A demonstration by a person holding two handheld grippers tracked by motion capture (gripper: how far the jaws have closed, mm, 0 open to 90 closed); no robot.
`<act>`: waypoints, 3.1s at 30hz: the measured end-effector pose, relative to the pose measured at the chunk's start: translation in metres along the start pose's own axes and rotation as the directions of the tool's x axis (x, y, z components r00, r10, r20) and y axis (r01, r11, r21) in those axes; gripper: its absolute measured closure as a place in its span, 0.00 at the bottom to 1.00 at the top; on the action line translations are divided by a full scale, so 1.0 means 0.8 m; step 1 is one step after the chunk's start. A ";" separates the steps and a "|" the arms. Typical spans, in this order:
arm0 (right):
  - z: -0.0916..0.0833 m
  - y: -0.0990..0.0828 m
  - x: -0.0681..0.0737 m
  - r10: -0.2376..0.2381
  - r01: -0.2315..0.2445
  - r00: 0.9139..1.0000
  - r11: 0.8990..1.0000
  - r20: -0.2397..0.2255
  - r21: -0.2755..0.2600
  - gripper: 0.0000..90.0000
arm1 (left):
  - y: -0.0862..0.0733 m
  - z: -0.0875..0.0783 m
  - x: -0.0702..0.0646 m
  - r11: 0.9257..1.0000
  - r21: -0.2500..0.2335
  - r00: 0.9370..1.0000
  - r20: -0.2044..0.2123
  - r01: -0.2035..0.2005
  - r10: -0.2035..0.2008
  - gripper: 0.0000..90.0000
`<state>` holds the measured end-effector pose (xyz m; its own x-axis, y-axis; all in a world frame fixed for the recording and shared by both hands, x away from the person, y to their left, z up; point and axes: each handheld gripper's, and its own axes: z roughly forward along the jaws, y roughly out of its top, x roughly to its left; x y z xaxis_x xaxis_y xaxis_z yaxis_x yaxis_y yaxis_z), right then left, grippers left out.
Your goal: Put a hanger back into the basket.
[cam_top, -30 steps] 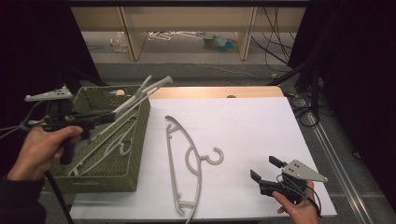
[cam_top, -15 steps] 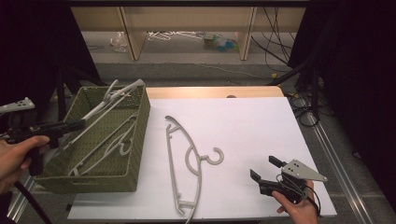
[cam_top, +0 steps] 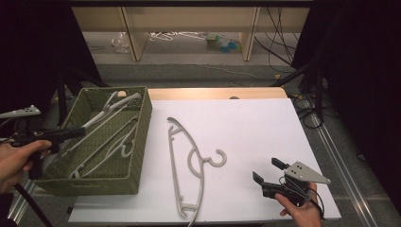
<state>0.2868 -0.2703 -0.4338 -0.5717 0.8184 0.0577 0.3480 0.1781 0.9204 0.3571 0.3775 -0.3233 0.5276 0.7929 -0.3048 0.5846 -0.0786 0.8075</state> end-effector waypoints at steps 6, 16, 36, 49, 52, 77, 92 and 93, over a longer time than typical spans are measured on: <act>0.002 -0.001 0.000 -0.005 0.005 1.000 1.000 0.002 -0.011 0.18 | 0.000 0.017 0.012 0.999 0.044 1.000 0.000 -0.010 0.010 0.91; 0.002 -0.001 0.000 -0.004 0.004 1.000 1.000 0.004 -0.010 0.19 | -0.010 0.043 0.024 0.992 0.113 0.998 -0.016 -0.063 0.065 0.91; 0.000 0.000 0.000 -0.011 0.011 1.000 1.000 0.003 0.012 0.19 | -0.033 0.059 0.036 0.939 0.325 0.991 -0.035 -0.111 0.129 0.90; 0.004 -0.001 0.001 -0.003 0.003 1.000 1.000 -0.007 -0.015 0.19 | -0.037 0.051 0.034 0.942 0.323 0.991 -0.066 -0.086 0.113 0.83; 0.004 -0.001 0.001 -0.002 0.002 1.000 1.000 -0.008 -0.014 0.19 | -0.032 0.050 0.023 0.947 0.303 0.990 -0.056 -0.110 0.133 0.79; 0.004 -0.001 0.000 -0.002 0.002 1.000 1.000 -0.007 -0.016 0.19 | -0.022 0.072 -0.085 0.991 0.063 0.990 0.074 -0.121 0.117 0.36; 0.004 -0.001 0.001 -0.003 0.002 1.000 1.000 -0.010 -0.018 0.19 | -0.025 0.108 -0.160 0.987 0.011 0.975 0.154 -0.162 0.159 0.26; 0.004 -0.001 0.001 -0.003 0.003 1.000 1.000 -0.010 -0.019 0.19 | -0.026 0.111 -0.164 0.987 -0.003 0.975 0.159 -0.158 0.157 0.25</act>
<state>0.2883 -0.2686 -0.4358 -0.5802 0.8124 0.0590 0.3320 0.1697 0.9279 0.3302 0.2214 -0.3446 0.7039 0.6646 -0.2508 0.4920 -0.2014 0.8470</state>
